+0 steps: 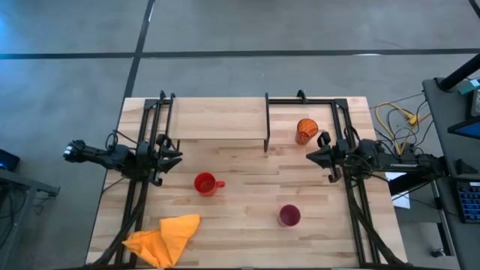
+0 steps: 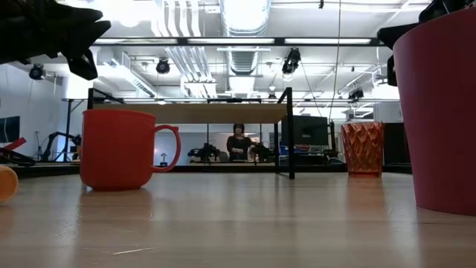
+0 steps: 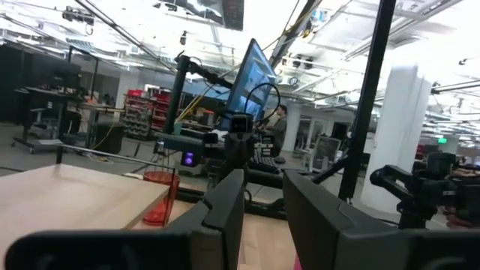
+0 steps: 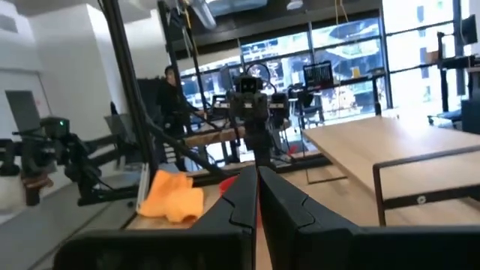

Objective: Stack small to large cups/mugs on shelf
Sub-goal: Put the red cup on the shelf

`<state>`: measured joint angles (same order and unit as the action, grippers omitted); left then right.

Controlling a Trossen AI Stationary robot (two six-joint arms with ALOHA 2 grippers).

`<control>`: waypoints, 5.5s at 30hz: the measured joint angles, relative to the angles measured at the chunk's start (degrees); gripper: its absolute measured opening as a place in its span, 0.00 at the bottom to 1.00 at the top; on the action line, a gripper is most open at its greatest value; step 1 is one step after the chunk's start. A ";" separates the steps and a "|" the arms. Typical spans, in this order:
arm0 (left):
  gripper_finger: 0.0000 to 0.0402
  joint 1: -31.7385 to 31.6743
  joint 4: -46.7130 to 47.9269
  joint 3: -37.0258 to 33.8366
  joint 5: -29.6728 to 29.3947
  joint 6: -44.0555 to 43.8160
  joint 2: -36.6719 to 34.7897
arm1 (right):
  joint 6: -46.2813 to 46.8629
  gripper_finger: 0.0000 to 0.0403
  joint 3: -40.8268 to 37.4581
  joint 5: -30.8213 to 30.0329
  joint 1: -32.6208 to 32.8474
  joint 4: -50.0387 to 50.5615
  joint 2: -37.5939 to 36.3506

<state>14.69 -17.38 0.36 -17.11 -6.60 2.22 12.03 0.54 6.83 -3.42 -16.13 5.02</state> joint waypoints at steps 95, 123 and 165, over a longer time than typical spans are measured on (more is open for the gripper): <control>0.24 -0.06 76.36 73.48 20.75 -30.06 92.02 | 10.90 0.26 87.88 11.50 1.29 60.99 77.56; 0.00 -0.82 93.05 77.18 18.26 -28.38 92.27 | 10.40 0.21 88.08 11.30 1.27 61.16 76.35; 0.00 -41.73 107.35 102.34 9.56 -4.52 86.02 | 9.99 0.20 88.06 11.15 1.27 62.78 75.93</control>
<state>-27.04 89.97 102.70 -7.56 -11.12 88.25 22.02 88.60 17.98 -2.15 46.65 80.95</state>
